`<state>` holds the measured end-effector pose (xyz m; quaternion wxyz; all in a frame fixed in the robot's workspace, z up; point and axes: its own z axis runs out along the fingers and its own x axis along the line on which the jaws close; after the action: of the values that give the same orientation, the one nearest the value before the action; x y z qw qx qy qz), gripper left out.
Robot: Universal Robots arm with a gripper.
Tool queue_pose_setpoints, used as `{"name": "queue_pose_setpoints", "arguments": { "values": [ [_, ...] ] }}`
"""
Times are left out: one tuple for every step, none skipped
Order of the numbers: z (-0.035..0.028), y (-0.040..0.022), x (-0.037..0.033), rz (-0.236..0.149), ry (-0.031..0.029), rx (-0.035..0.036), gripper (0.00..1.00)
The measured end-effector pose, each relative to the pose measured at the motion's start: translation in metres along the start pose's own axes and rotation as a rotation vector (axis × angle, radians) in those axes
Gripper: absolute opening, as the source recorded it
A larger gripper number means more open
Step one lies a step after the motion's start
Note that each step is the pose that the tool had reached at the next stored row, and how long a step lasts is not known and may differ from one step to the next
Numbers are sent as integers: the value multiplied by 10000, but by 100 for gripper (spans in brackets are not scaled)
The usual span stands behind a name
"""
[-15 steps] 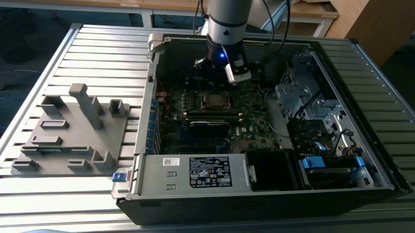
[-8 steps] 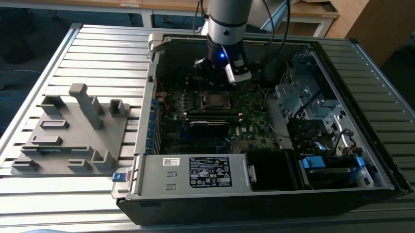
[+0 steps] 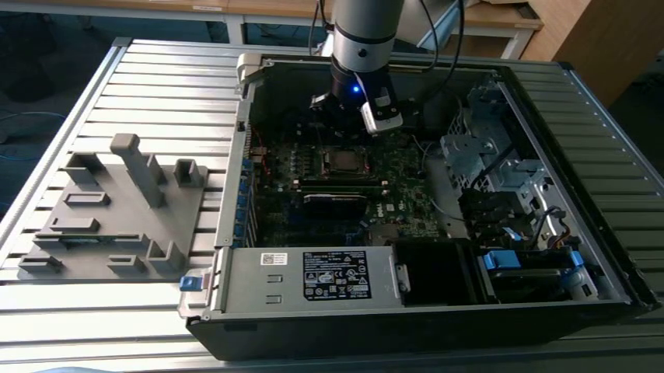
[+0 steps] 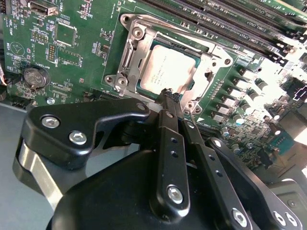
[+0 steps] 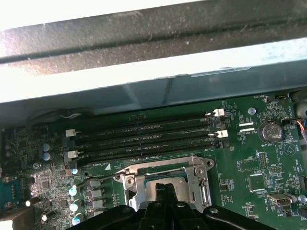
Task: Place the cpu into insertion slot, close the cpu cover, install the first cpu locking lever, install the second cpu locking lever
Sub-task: 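Close the cpu cover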
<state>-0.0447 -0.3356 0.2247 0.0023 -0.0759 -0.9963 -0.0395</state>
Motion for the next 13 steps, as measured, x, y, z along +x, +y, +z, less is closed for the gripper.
{"name": "queue_pose_setpoints", "arguments": {
  "values": [
    [0, 0, 0, -1, 0, 0, 10],
    [0, 0, 0, -2, 0, 0, 10],
    [0, 0, 0, -3, 0, 0, 10],
    [0, 0, 0, -4, 0, 0, 10],
    [0, 0, 0, -4, 0, 0, 10],
    [0, 0, 0, -5, 0, 0, 10],
    [0, 0, 0, -6, 0, 1, 10],
    [0, 0, 0, -16, 1, 0, 10],
    [2, 0, 0, -40, 3, 0, 10],
    [4, 0, 0, -91, 6, -1, 10],
    [7, 0, 0, -169, 12, -2, 10],
    [10, 0, 0, -277, 21, 1, 10],
    [13, -1, 0, -386, 29, 6, 10]
  ]
}}
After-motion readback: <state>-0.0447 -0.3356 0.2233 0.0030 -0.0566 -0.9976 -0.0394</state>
